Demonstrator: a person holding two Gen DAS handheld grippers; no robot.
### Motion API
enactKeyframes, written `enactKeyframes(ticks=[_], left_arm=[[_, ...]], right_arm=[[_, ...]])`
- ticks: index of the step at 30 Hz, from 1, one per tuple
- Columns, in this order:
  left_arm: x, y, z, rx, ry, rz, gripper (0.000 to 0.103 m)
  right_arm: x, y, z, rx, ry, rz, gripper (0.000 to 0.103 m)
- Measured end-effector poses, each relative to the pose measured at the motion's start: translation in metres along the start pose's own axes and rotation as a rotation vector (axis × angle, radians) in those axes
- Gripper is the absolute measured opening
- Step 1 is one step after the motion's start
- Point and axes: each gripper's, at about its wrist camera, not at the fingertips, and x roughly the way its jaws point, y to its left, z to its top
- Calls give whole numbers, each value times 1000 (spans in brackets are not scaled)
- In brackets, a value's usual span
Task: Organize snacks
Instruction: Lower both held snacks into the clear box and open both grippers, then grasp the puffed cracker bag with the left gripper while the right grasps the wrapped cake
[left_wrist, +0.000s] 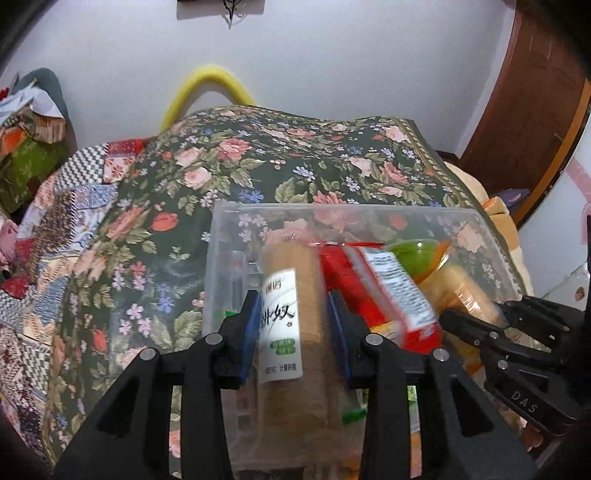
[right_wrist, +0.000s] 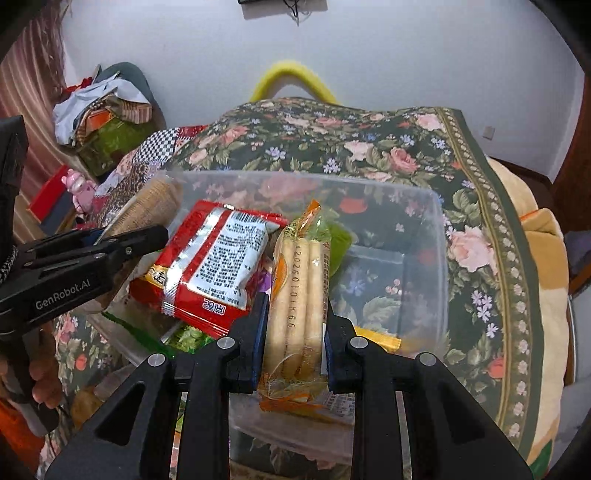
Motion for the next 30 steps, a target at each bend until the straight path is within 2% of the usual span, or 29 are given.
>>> enactKeyframes(ticks=[4,11,17,21,24,27,30], left_arm=[[-13,-1,-1,8,-21,-19,39],[-44,0,-7,7,-49,-25,46],[-80,3,-20,16,-87,-26,57],[-102,4,-35,38,-100,-23,65],[-116,4,-51,54,-96,-19,72],[-124,6,-68,49,-83,-17,78],[-127,9,-86,40,-51,-30,81]], right_arm=[[-2,0,0,-2,3,-17,23],[-25,2,-1,-8,-26,-18,31],[-60,6,-7,-23,-83,-19,49],[-82,9,-17,-24,-121,-19,67],[-93,12,-27,-24,-135,-16,76],[-103,17,-40,-32,-146,-19,83],[-108,21,-53,-47,-143,-25,86]])
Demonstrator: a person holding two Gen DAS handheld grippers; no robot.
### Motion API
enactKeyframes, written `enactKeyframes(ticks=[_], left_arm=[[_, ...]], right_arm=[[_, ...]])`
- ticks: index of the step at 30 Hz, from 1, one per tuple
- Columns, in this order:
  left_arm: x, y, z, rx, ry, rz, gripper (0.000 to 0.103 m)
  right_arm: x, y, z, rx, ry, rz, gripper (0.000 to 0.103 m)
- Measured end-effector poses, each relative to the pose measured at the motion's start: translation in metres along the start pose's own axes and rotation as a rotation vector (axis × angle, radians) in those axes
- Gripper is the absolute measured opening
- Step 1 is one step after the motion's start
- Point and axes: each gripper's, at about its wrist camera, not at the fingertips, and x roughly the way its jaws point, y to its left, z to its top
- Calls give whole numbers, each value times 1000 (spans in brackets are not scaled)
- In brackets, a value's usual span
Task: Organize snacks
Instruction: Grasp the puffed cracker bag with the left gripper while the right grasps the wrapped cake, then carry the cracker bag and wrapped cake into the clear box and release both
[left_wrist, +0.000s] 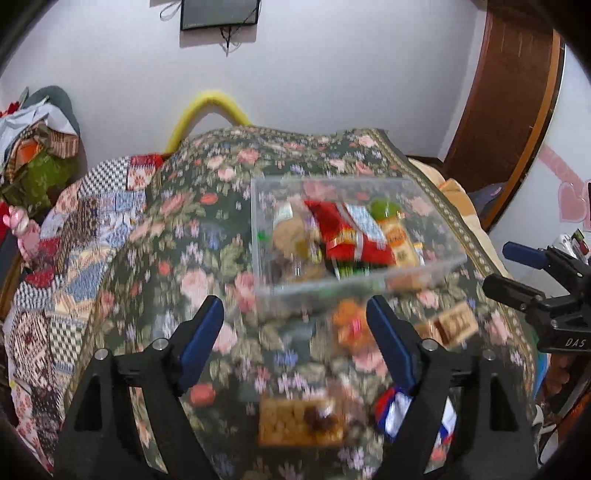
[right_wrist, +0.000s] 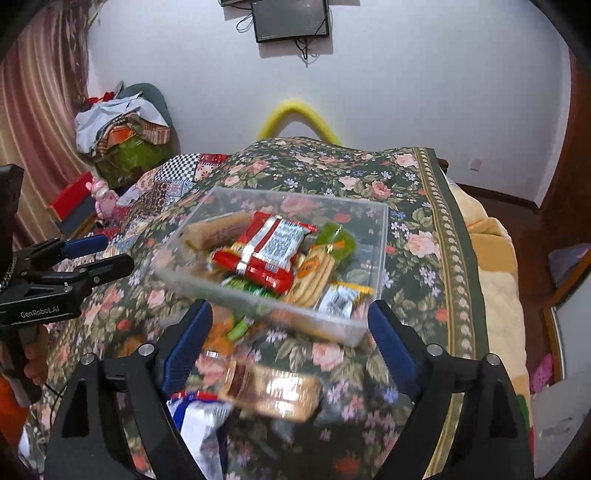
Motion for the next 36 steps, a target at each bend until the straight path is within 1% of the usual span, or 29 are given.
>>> enactKeyframes(ticks=[4,6,8,12,15,18,20,22,25,28,30,31,32,33,36], left_arm=[[-2,-1,-24,14,36,-23,82],[0,-3,-37,22,57,-25,82],[3,-4,-47,21,85,-33,82],[14,-5,-66,8,133,-48,83],[25,-2,-77,-23,166,-61,83],[37,1,-83,-29,196,-65,83],[45,2,-85,-24,215,-53,83],[55,6,-88,-38,234,-58,83],[64,12,-89,-75,246,-75,83],[68,13,-90,-78,233,-73,83],[69,11,-90,-70,225,-71,82],[69,11,-90,-68,220,-70,80],[68,10,-90,-66,214,-71,77],[67,9,-90,-61,210,-66,75],[64,9,-88,-59,202,-62,74]], right_arm=[[-4,6,-16,-11,16,-8,93],[-4,8,-26,-9,25,-11,100],[-1,11,-35,-5,44,-10,101],[9,13,-49,0,84,-10,101],[20,12,-54,26,109,-4,101],[30,11,-56,47,125,-9,101],[35,8,-56,64,129,-18,101],[42,5,-56,86,142,-9,101],[50,4,-56,100,153,-11,101],[55,6,-57,94,153,-21,101],[58,7,-58,91,161,-10,96],[58,7,-59,90,165,-5,93],[59,7,-59,90,171,14,86],[59,7,-60,91,171,20,82],[56,6,-60,88,160,22,80]])
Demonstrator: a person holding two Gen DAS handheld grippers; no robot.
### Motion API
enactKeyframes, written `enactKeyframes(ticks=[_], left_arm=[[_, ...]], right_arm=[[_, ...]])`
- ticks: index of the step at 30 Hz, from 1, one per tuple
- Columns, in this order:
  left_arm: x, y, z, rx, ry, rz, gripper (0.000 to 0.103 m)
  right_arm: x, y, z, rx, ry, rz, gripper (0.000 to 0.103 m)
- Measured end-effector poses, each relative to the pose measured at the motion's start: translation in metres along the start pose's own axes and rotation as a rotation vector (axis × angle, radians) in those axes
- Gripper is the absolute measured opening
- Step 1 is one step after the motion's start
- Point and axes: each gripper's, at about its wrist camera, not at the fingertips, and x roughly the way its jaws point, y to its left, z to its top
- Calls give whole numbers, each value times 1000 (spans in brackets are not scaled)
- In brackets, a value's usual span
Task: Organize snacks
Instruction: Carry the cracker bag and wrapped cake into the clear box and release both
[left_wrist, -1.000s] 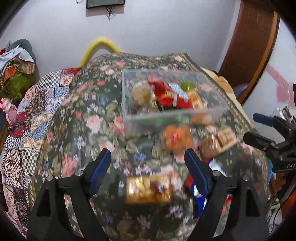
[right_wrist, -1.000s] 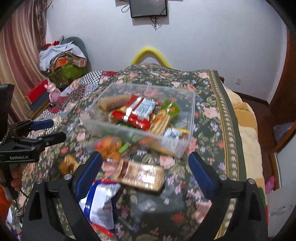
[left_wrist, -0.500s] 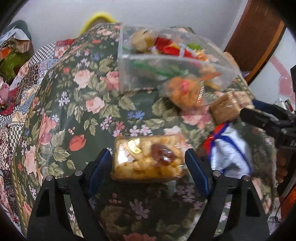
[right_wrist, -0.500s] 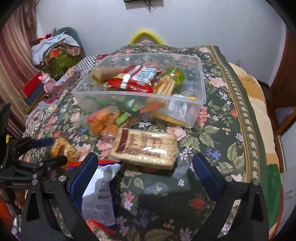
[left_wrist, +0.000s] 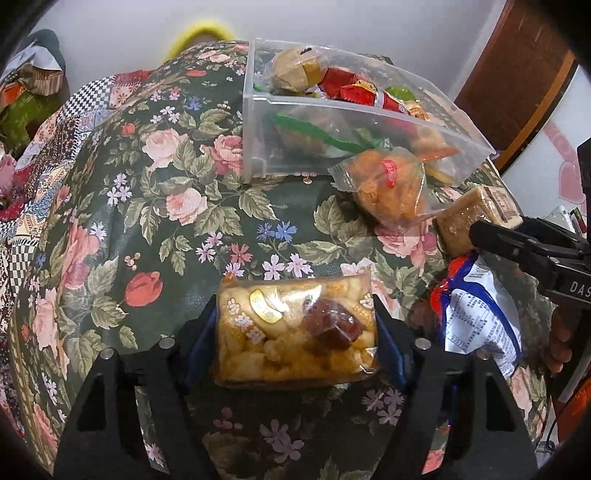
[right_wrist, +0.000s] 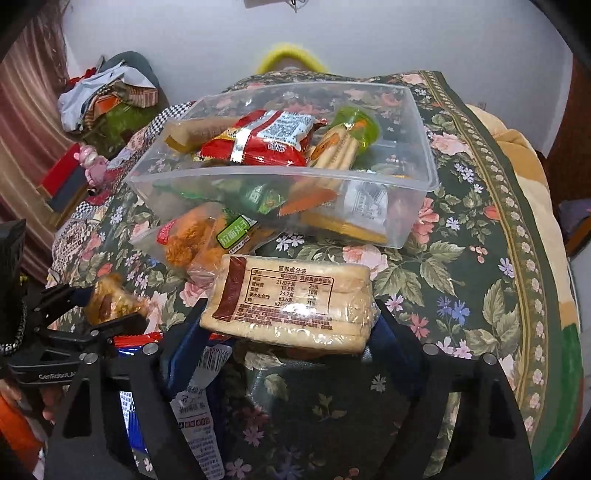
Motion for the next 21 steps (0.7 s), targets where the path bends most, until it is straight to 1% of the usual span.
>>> enactKeyframes(ticks=[9,15,21], left_arm=[[-34,-6,6,13,-72,13,74],[-56,-16,27,25,-134,5,74],[-72,-30,53,55,-194,3,74]], right_arm=[[-16,-6,1,9,-40,-3,79],[-38,-10,10,16,-95,-2,79],[-60,-14,28,15,-167,-11,79]])
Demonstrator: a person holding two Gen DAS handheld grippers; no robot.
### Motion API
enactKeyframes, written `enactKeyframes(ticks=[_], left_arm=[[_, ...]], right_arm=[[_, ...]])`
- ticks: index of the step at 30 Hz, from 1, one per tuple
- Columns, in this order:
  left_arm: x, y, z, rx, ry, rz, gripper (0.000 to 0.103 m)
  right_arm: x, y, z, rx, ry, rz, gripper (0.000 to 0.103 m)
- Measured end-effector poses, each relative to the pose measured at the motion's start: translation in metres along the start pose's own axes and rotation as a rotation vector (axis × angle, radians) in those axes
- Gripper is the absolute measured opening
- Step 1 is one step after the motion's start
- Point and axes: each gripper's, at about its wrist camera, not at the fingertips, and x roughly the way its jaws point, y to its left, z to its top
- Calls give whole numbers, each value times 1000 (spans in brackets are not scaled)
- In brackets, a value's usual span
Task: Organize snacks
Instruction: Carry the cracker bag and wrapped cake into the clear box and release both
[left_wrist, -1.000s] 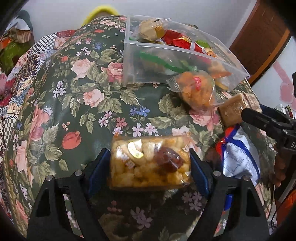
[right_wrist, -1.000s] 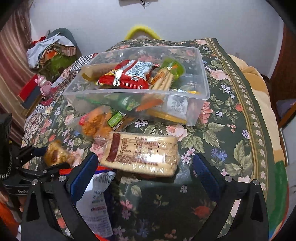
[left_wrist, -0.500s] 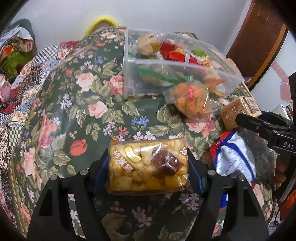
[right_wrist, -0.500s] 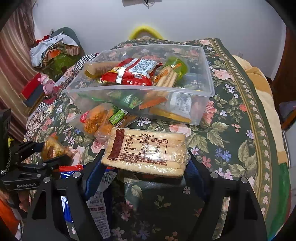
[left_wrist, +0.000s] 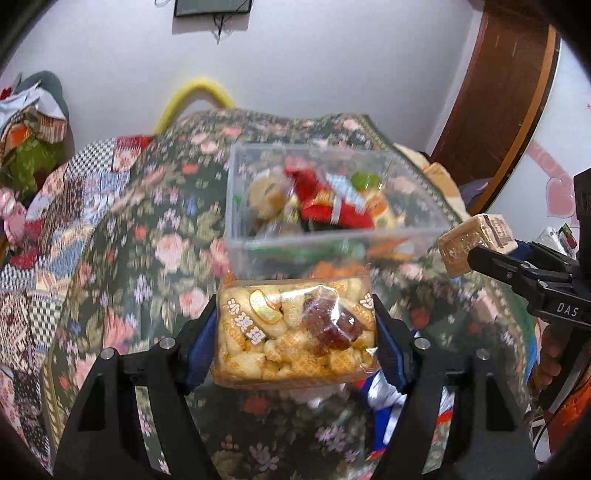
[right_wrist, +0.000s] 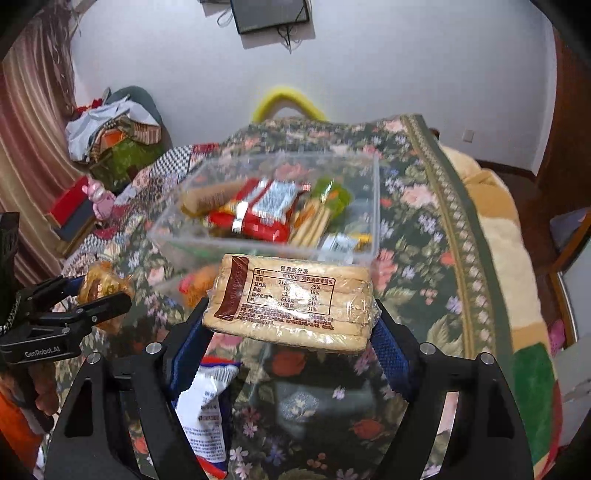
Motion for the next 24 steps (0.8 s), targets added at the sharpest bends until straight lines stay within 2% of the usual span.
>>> enactKeyframes(ticks=[6,15,20,24], left_arm=[[-3,-10,35,31,-65,3,74],[12,-8,81,46,-104,6,74],[35,0,100,27,-90,-2,74],[64,9,111,18,-55,27,74]], right_arm=[[-8,-3,25,-6,-64,-17,79],[2,0,59,-30,-114,-28,79],[23,3,74,-26,-100,-7,79],[44,2,82,-13,-70,3,79]])
